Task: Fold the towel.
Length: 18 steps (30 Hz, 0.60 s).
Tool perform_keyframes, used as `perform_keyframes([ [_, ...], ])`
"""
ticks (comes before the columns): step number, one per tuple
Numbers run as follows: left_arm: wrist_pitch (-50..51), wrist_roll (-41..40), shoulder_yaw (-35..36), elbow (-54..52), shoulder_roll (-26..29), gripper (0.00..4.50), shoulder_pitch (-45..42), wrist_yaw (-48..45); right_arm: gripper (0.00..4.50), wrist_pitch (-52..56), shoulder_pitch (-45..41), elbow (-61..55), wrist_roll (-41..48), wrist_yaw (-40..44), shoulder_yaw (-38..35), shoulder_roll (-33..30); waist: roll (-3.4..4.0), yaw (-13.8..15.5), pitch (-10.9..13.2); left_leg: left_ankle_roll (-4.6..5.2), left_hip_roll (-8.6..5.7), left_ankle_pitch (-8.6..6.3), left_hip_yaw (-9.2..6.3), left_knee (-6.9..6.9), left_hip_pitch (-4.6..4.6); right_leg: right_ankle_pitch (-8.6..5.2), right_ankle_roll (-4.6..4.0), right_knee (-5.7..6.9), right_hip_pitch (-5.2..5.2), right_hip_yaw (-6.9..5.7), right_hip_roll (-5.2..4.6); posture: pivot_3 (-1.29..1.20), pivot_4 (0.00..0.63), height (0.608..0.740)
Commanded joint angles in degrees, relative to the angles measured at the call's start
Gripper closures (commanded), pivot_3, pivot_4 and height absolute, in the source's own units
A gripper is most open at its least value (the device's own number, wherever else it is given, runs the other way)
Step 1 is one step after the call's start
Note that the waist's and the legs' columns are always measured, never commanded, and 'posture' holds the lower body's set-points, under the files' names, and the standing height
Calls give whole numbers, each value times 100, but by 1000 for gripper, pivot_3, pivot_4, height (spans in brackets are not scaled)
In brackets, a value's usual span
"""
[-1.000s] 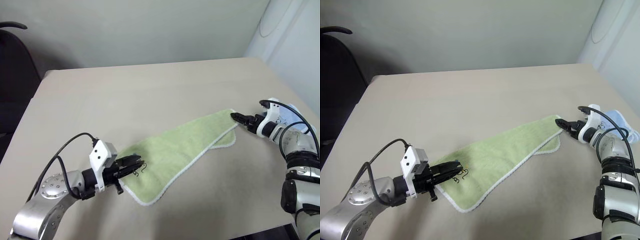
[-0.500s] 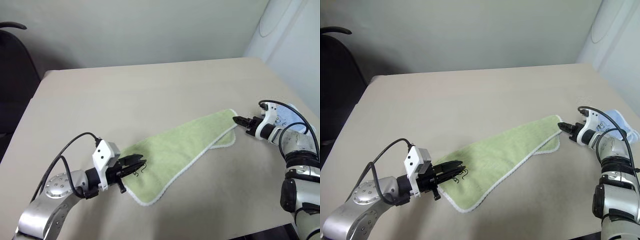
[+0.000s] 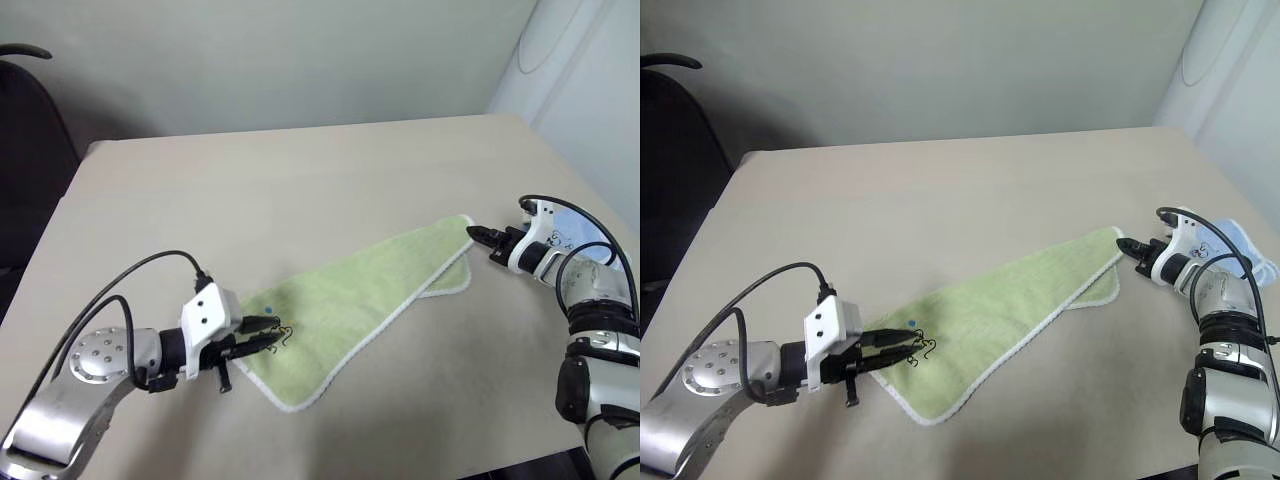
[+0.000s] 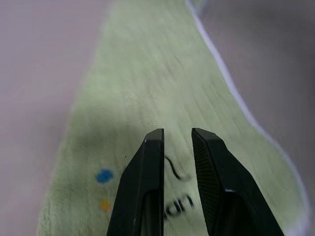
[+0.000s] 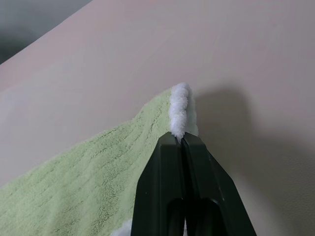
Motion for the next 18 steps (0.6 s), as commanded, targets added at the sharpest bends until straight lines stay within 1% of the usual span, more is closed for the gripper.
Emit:
perform_keyframes([
  [1,-319,27,-78,36,355,2568,-69,-691,4500,-89,28,-235,43,-103,-153,0,0,3,0,0,0,0,-2,0,-2,0,0,2,-2,-1,0,0,150,740],
  [4,-445,119,-289,-7,543,1473,-212,-999,4500,-24,118,-425,63,-122,-133,12,2,5,0,0,0,0,-6,0,-7,0,-1,2,-5,-2,0,0,150,740],
  [8,-691,416,-707,-19,578,36,-470,-1164,4500,176,277,-771,143,-173,-181,-13,2,-14,0,0,0,-1,-10,1,-18,0,-2,2,-12,-5,-1,0,150,740],
  [11,-902,698,-954,-76,478,36,-515,-1095,4500,410,469,-1122,190,-205,-218,-86,3,-33,-1,0,1,-1,-14,1,-26,1,-3,2,-21,-6,-1,0,150,740],
  [15,-845,632,-1077,-357,298,36,-344,-948,4500,843,763,-1786,335,-262,-296,-191,4,-47,-1,0,1,-2,-17,0,-42,1,-3,-1,-33,-8,-1,0,150,740],
  [18,-893,805,-1166,-460,226,36,-153,-825,4500,1163,934,-2208,430,-316,-351,-293,5,-61,-2,0,1,-2,-17,1,-46,1,-3,-2,-37,-8,-1,0,150,740],
])
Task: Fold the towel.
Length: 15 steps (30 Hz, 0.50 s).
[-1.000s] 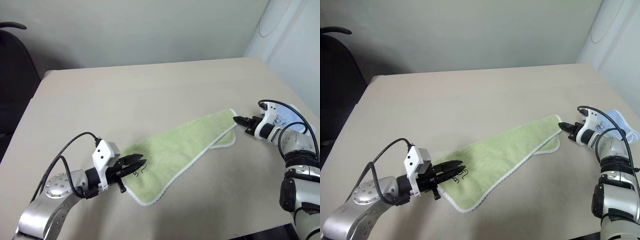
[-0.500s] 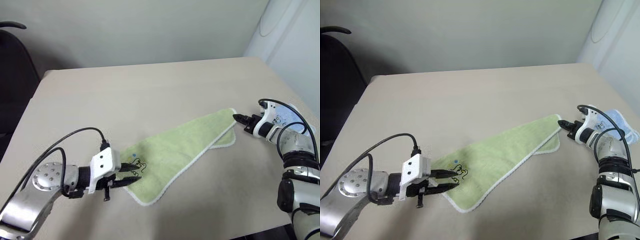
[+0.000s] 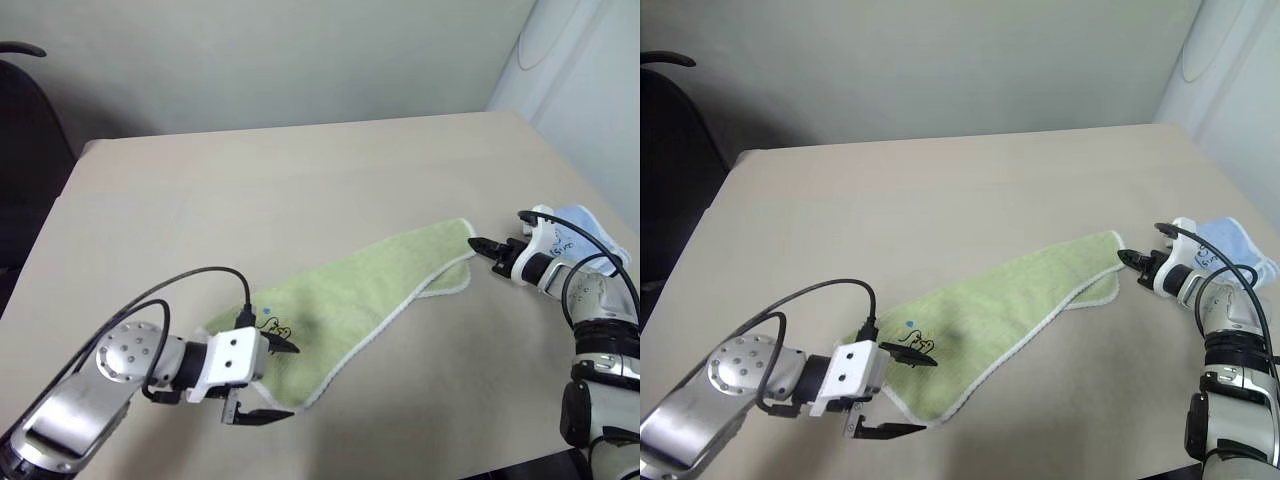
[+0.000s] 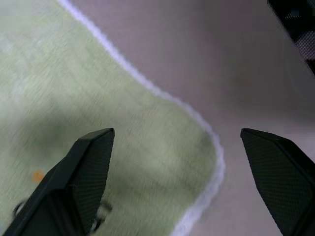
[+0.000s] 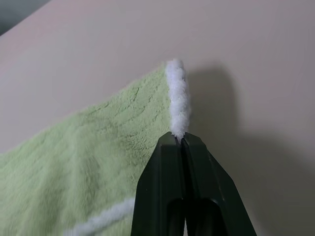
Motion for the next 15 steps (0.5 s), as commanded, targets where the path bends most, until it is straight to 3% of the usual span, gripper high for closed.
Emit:
perform_keyframes([
  [1,-106,121,-30,-296,-47,36,211,153,4500,345,115,-645,233,-74,-275,-247,2,-3,-1,0,0,0,0,0,0,0,0,1,1,0,0,0,150,740],
  [7,14,29,26,-759,40,36,788,236,4500,844,321,-1255,420,-199,-415,-379,2,-4,-2,0,0,0,-3,4,1,0,1,2,3,-1,0,0,150,740],
  [15,-424,1061,-517,-184,-9,36,619,498,4500,1017,530,-1694,609,-413,-560,-259,7,14,-5,0,-1,0,-11,7,3,0,1,4,6,-4,1,0,150,740],
])
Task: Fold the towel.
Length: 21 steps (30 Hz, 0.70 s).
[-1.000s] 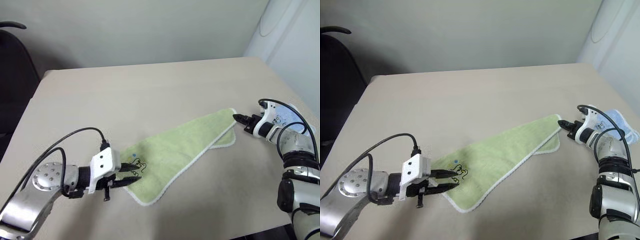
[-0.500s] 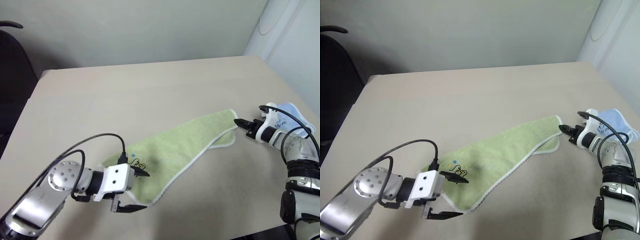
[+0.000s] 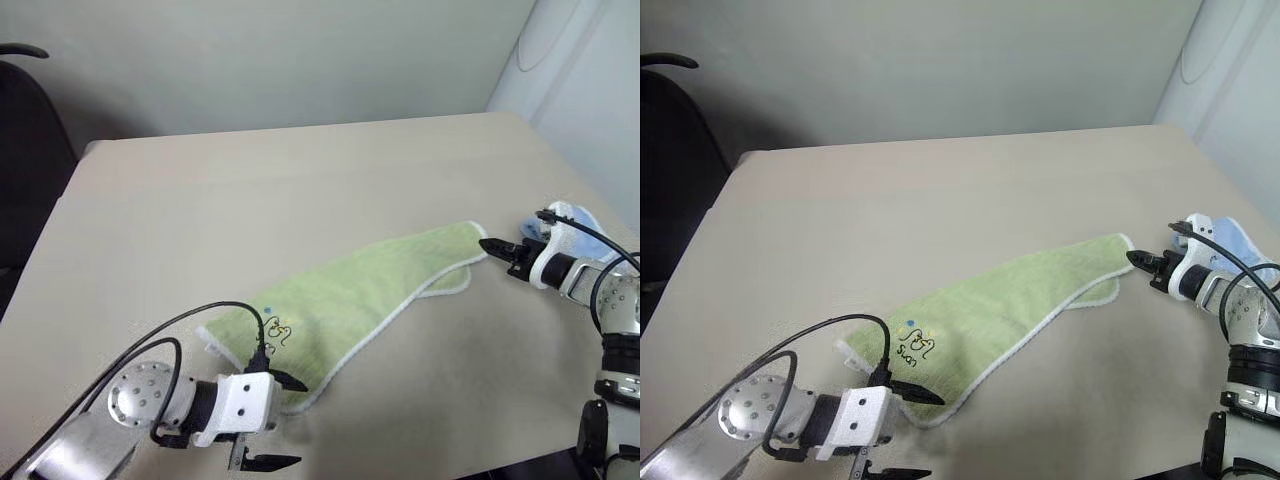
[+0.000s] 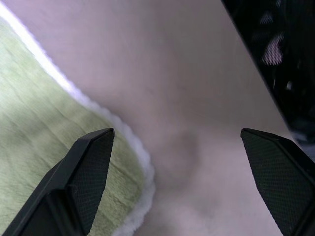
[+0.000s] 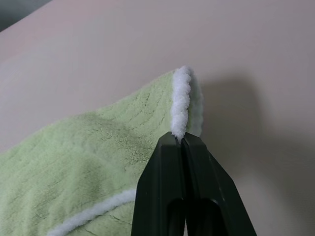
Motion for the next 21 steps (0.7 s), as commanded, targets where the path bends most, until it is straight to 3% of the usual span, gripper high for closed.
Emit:
perform_keyframes([
  [1,-244,369,-180,268,-129,36,-176,192,4500,38,76,-364,187,-115,-238,9,1,-5,0,0,0,0,-1,0,0,0,0,0,-1,0,0,0,150,740],
  [9,-507,693,-336,822,-364,36,-407,329,4500,40,260,-572,323,-291,-357,82,7,-1,-4,0,-1,0,-6,-1,-1,0,0,0,0,-1,1,0,150,740],
  [15,-486,858,-485,1035,-594,36,-591,461,4500,45,307,-671,384,-393,-379,153,53,74,-32,2,-7,1,-9,10,0,10,16,-6,16,-1,-3,0,150,740],
  [21,-663,1042,-505,1271,-612,1845,-641,520,4500,37,346,-740,441,-472,-382,232,71,131,-43,11,-24,6,-15,13,1,17,29,-5,20,2,-13,0,150,740],
])
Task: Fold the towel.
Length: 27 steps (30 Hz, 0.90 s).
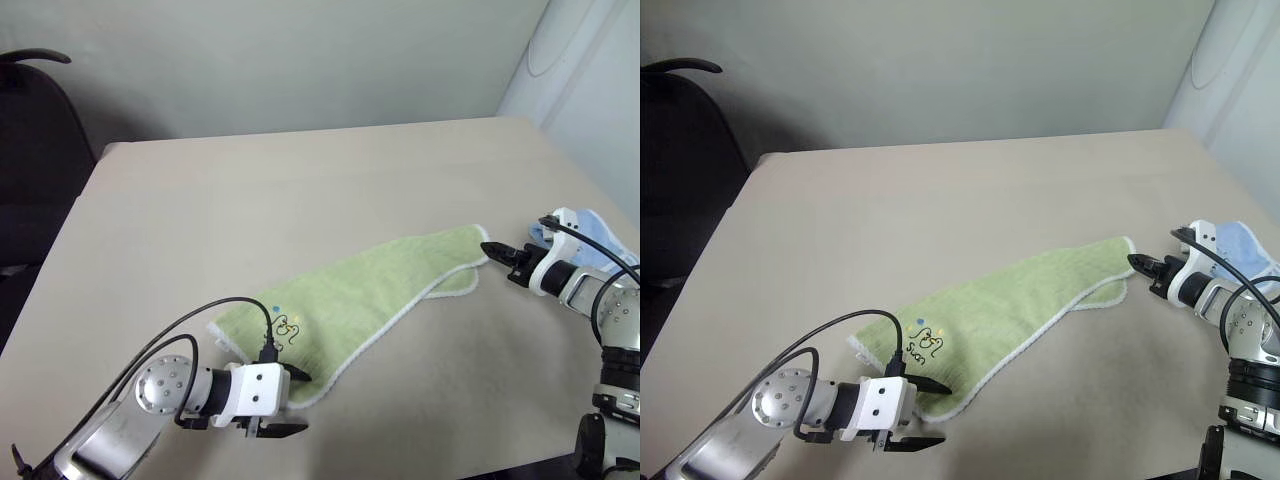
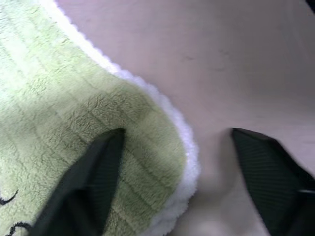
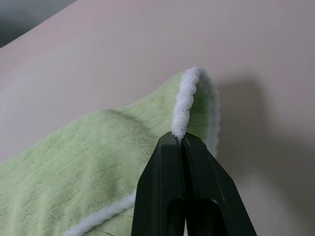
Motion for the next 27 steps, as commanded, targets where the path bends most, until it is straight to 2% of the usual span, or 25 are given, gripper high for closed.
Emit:
perform_keyframes([
  [1,-29,361,89,331,-50,2149,-120,331,4500,-25,-22,-236,147,-76,-149,22,0,5,0,0,-3,0,-5,0,0,1,1,0,1,0,0,0,150,740],
  [6,-105,358,163,497,-52,3905,-226,374,4500,-56,-39,-251,175,-121,-126,94,1,4,-1,0,-10,0,-15,-1,0,5,4,1,2,0,-1,0,150,740],
  [8,-136,346,178,572,-48,4472,-270,394,4500,-89,-58,-224,175,-130,-123,113,1,-3,-1,0,-10,0,-16,-3,0,5,3,1,2,-1,-1,0,150,740],
  [14,-81,131,327,633,-114,4472,-328,478,4500,-224,-117,-133,163,-141,-101,163,3,-15,-2,0,-10,0,-16,-11,0,3,2,0,-3,-1,0,0,150,740],
  [18,849,-1213,974,216,-467,4472,-379,519,4500,-277,-178,-99,253,-67,-177,157,2,-17,-2,0,-9,0,-16,-11,-2,4,2,1,-4,-3,0,0,150,740],
  [23,1632,-2399,1903,162,-777,4472,-608,825,4500,-394,-389,35,289,-57,-274,53,2,-27,-1,-3,-10,2,-12,-11,-4,-1,2,-1,-7,0,0,0,150,740],
  [27,2234,-3368,2706,465,-1178,4472,-1385,1506,4500,-554,-730,293,215,-105,-266,-8,2,-21,-1,-7,-8,5,-13,-11,-4,-5,1,-1,-8,-2,0,0,150,740],
])
